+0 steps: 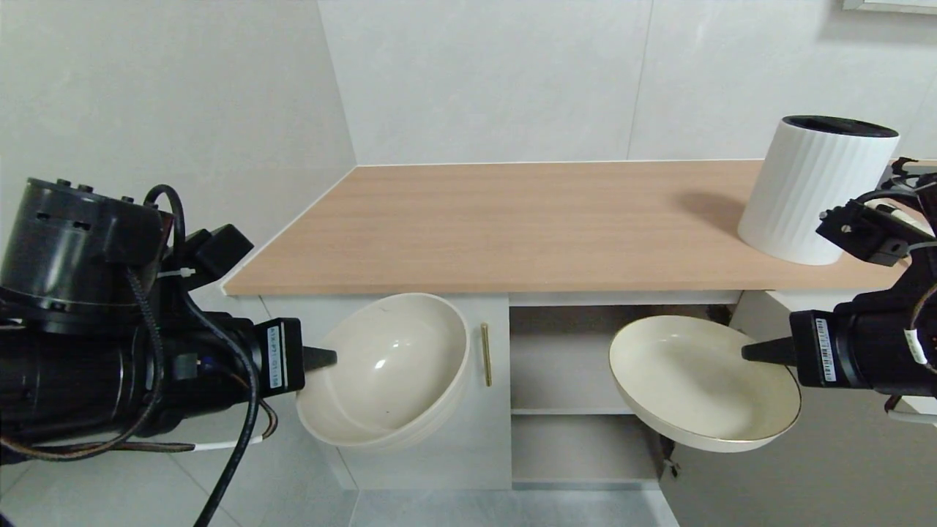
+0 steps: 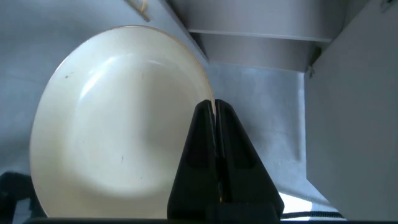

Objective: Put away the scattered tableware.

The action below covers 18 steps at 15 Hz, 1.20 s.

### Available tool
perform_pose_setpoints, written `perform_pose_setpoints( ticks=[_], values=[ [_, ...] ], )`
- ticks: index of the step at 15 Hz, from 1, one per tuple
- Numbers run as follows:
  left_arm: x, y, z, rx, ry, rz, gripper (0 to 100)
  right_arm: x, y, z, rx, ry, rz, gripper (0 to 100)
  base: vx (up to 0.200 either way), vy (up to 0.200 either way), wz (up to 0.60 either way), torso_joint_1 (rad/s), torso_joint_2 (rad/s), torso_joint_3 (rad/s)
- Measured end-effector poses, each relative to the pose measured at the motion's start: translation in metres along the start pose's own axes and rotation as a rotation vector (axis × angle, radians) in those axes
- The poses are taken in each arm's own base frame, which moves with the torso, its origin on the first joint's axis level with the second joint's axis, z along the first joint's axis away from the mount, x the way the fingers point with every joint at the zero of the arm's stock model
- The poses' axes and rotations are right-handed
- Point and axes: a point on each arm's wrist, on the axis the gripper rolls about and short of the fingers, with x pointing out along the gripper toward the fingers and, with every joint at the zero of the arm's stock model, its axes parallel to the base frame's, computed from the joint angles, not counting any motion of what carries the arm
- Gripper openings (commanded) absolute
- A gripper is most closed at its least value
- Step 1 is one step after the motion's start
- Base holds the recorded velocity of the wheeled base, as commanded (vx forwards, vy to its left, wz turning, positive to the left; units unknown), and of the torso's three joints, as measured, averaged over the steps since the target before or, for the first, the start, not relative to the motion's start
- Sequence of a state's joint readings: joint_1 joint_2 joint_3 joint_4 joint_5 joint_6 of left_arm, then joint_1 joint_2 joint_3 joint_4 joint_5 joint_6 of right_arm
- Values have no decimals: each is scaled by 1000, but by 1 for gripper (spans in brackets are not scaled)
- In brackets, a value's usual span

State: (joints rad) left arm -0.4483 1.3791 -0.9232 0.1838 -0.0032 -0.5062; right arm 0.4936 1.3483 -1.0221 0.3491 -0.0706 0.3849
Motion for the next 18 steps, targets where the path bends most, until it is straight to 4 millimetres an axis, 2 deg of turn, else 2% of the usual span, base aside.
perform_pose_setpoints(
  ticks=[6, 18],
  values=[
    [2, 0, 0, 0, 5, 3, 0, 8, -2, 0, 3, 20, -18, 0, 0, 0, 0, -50, 120, 74],
    [6, 1, -2, 2, 19, 11, 0, 12, -2, -2, 1, 38, -26, 0, 0, 0, 0, -147, 450, 302]
  ],
)
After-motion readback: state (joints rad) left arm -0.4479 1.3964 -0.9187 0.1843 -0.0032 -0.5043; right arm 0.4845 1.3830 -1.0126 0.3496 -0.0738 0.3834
